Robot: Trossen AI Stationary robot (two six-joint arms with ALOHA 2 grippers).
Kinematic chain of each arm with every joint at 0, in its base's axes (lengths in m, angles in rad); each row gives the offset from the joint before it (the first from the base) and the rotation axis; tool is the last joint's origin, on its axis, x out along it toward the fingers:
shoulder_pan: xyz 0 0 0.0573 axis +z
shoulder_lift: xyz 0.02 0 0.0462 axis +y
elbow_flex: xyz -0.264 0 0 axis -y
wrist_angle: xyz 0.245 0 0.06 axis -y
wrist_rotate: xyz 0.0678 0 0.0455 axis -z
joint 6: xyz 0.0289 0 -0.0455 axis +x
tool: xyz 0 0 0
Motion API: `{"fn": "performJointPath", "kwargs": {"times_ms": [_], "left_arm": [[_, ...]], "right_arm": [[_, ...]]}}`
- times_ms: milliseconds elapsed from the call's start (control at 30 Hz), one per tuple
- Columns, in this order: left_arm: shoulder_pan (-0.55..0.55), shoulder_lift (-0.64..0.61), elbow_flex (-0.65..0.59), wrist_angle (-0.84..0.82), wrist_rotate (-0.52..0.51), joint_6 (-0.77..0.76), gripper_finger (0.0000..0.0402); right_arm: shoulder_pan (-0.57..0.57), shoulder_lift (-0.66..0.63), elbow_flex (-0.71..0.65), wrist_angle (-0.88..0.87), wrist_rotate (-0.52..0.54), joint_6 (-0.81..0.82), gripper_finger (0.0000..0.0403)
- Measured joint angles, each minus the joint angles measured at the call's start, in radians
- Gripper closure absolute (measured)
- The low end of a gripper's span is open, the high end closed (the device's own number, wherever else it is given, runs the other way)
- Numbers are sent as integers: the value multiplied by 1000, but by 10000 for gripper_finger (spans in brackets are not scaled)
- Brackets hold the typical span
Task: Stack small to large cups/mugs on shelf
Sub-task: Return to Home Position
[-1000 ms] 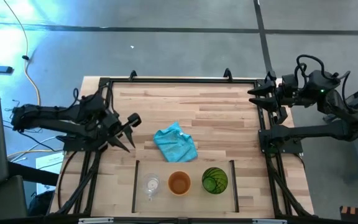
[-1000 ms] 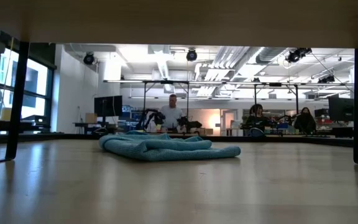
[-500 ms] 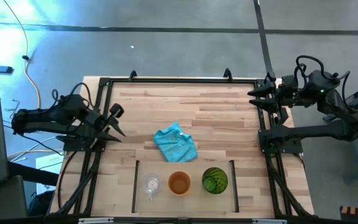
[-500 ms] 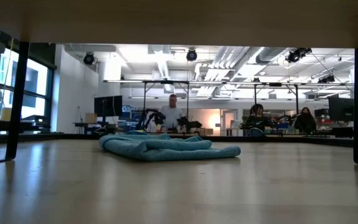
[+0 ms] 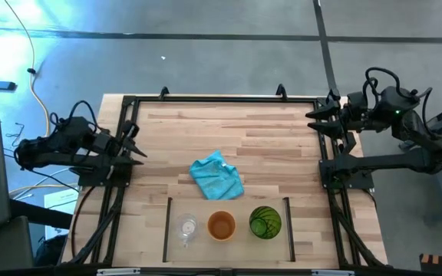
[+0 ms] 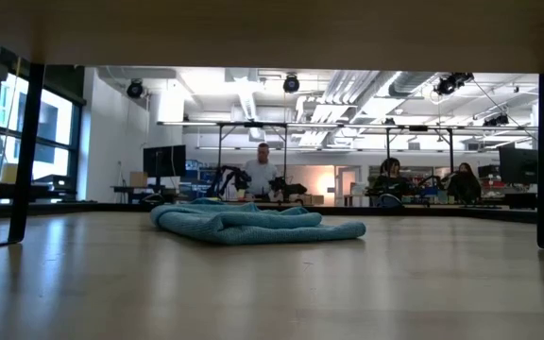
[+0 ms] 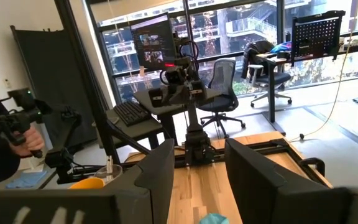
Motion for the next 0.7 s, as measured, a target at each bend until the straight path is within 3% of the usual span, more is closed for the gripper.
{"fn": "performJointPath", "kwargs": {"times_ms": [233,700], "left_arm": [[1,-101,-58,19,-13,-8,309],[1,-248,-290,242,-95,-57,309]], "right_arm": [[0,0,0,0,1,-8,268],[0,0,0,0,3,-8,268]]}}
